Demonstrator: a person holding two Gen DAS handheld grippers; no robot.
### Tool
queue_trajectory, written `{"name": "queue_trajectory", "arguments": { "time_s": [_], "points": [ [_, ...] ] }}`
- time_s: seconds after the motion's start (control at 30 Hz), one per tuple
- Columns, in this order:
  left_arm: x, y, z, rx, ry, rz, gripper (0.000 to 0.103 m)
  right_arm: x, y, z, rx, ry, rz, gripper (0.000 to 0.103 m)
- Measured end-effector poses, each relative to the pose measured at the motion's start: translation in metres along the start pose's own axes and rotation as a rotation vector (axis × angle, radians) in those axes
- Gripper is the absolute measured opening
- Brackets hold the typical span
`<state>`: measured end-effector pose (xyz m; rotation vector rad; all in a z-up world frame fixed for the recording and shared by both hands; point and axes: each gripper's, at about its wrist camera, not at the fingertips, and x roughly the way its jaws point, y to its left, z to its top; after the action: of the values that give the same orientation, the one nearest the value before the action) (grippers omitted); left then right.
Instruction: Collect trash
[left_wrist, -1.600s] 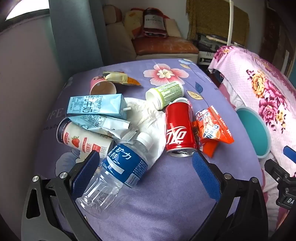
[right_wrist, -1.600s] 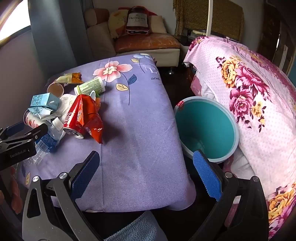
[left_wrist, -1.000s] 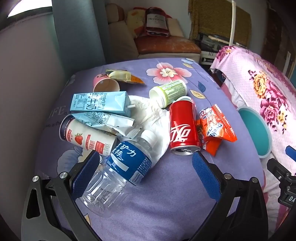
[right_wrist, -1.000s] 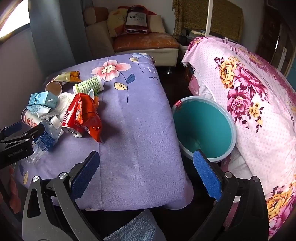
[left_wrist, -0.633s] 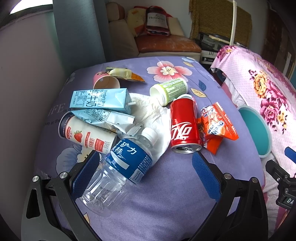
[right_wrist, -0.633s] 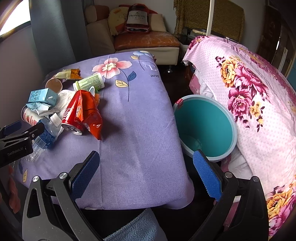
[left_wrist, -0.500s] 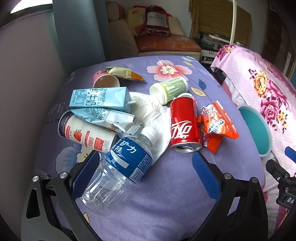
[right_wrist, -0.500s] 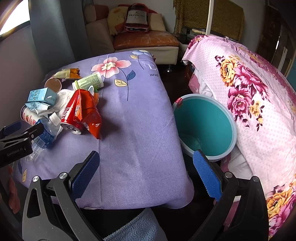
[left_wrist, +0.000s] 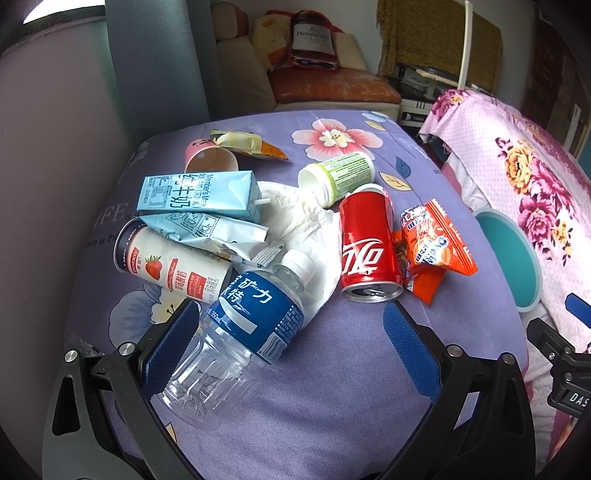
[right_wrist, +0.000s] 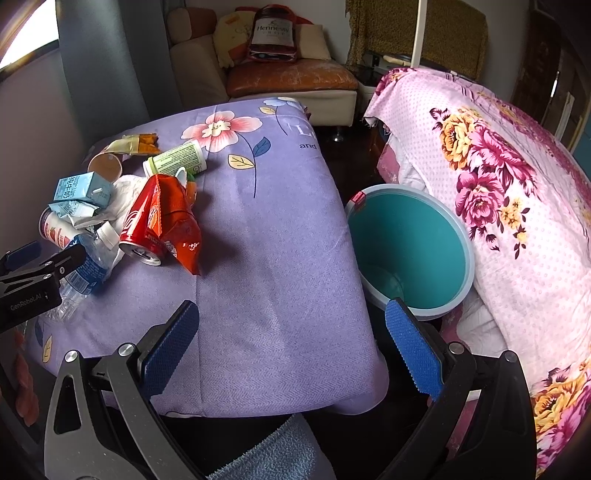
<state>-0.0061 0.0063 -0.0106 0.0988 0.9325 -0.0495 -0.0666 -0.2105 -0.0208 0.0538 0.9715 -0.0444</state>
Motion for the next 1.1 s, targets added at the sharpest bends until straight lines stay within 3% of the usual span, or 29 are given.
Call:
{"name": "queue_trajectory", "arguments": {
  "time_s": [1.1],
  "points": [
    [0.006,0.012,0.0,-0.027,0.008,-0.053,0.1,0.008,0.018,0.002,-0.033,0.042,-0.003,0.097]
  ]
}}
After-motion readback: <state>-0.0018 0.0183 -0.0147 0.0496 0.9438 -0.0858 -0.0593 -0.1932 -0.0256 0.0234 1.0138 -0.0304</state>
